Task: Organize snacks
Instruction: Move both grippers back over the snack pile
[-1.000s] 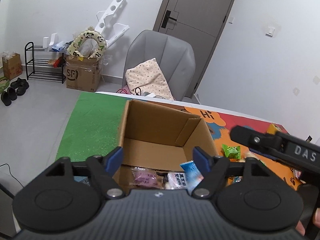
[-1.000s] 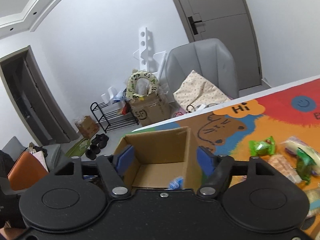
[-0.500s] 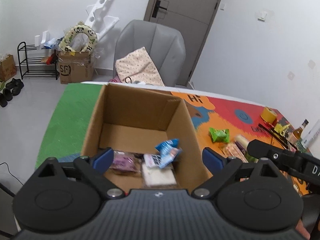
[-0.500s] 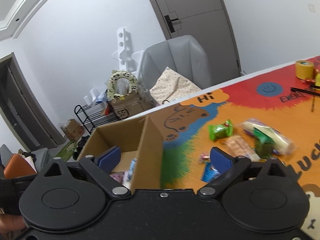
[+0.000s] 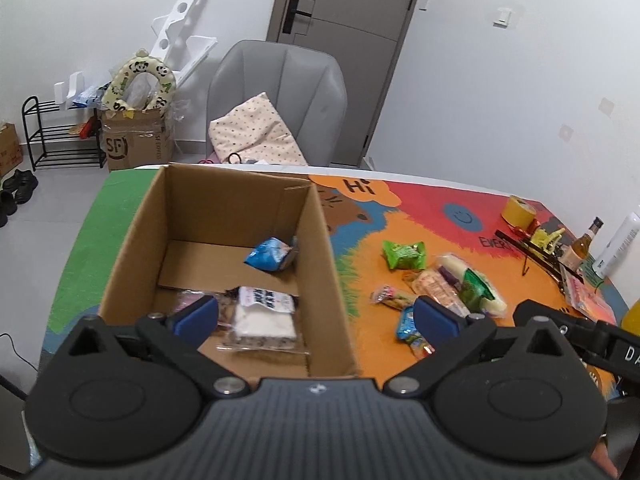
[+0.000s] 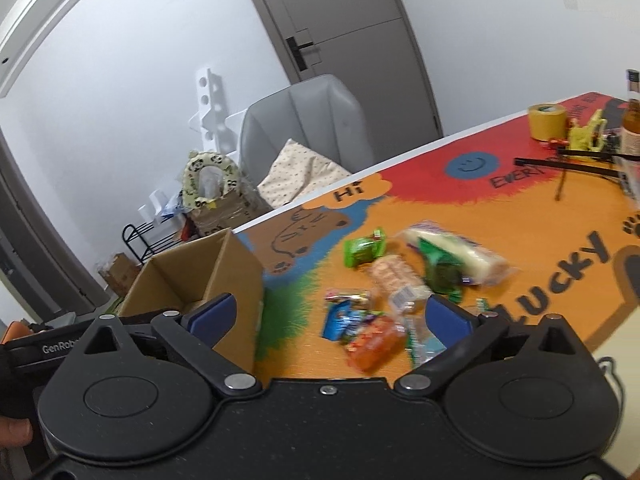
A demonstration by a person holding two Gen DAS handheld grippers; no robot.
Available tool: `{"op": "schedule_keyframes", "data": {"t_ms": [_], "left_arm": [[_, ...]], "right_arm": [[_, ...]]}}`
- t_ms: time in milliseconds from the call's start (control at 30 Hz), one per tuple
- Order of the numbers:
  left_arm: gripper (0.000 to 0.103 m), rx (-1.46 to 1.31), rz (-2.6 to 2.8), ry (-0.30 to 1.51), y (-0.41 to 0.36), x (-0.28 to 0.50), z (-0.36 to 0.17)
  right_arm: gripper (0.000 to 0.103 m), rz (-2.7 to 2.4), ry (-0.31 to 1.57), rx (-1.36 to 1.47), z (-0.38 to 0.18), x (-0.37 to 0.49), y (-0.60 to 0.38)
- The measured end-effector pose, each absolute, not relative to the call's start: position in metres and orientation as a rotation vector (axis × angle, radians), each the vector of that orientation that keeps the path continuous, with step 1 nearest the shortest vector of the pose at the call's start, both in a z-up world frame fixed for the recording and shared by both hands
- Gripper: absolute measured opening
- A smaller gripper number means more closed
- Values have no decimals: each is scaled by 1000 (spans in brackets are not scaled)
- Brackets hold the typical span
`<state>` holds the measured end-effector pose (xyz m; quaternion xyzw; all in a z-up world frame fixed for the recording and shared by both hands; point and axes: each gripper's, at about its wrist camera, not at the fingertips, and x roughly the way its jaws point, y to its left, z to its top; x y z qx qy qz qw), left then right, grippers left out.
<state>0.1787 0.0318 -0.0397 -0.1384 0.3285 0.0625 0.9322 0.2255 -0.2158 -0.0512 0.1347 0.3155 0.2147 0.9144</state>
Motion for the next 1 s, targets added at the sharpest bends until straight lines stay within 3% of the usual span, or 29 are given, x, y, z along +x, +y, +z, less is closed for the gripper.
{"op": "schedule_keyframes", "data": {"t_ms": [767,867,1000], "left_arm": [[102,-293,-60,677,-38,196,-46],[100,-299,-83,677,-45,202,-52],[90,-279,-111,699,-57,211,-63]], "right_arm": [[101,377,664,279,-67,230,-282],[97,373,686,296,-74,234,-285],[93,369,704,294,-83,240,-286]]}}
